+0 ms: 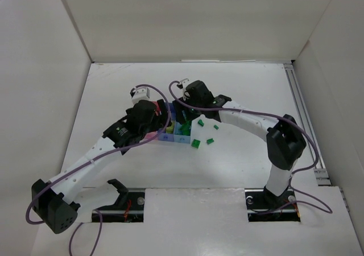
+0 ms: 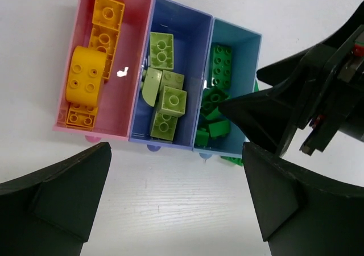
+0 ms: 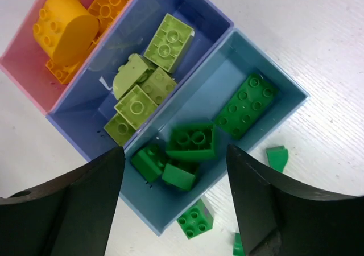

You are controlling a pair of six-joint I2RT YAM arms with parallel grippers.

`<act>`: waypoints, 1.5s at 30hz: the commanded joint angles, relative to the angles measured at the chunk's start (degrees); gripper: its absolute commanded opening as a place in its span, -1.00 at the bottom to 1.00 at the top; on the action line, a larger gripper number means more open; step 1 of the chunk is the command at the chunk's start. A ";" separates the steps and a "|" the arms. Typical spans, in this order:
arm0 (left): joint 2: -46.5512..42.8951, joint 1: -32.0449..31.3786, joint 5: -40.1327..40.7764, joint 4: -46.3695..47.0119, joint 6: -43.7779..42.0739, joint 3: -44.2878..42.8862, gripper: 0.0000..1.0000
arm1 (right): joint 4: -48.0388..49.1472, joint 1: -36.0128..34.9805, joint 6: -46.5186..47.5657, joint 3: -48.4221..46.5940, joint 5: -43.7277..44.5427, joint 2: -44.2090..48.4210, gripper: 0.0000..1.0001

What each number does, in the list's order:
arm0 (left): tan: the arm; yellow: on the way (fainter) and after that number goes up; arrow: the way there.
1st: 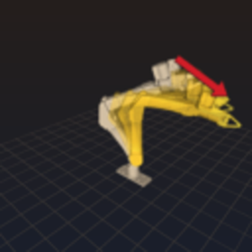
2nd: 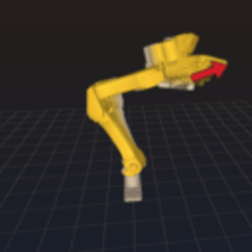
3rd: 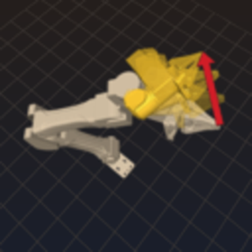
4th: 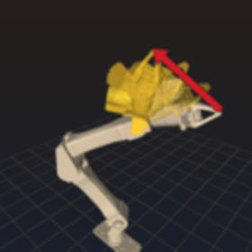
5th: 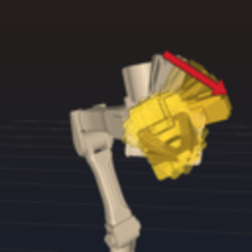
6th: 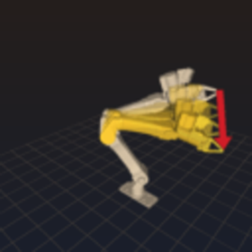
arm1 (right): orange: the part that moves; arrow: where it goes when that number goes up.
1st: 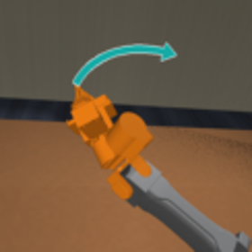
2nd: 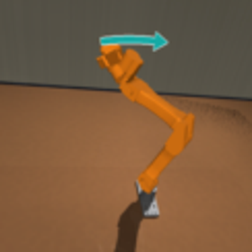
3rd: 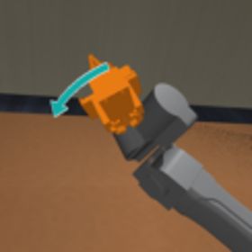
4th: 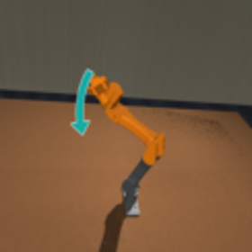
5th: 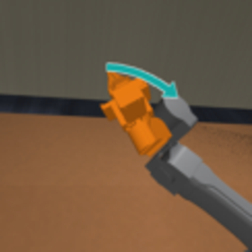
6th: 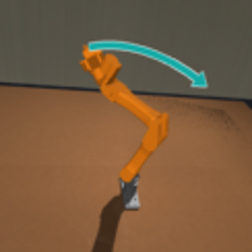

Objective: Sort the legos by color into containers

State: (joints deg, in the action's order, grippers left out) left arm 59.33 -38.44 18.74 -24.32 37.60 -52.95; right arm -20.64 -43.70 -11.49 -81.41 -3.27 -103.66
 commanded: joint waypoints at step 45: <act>43.41 -23.26 5.16 14.74 -0.95 -8.13 0.52 | -4.76 19.44 -3.72 23.05 9.25 35.99 0.64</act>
State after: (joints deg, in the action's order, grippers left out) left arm 101.34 -62.15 21.67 -9.26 36.60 -58.85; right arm -26.63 -25.08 -15.35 -57.17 6.20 -68.10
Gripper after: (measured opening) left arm 0.771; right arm 0.819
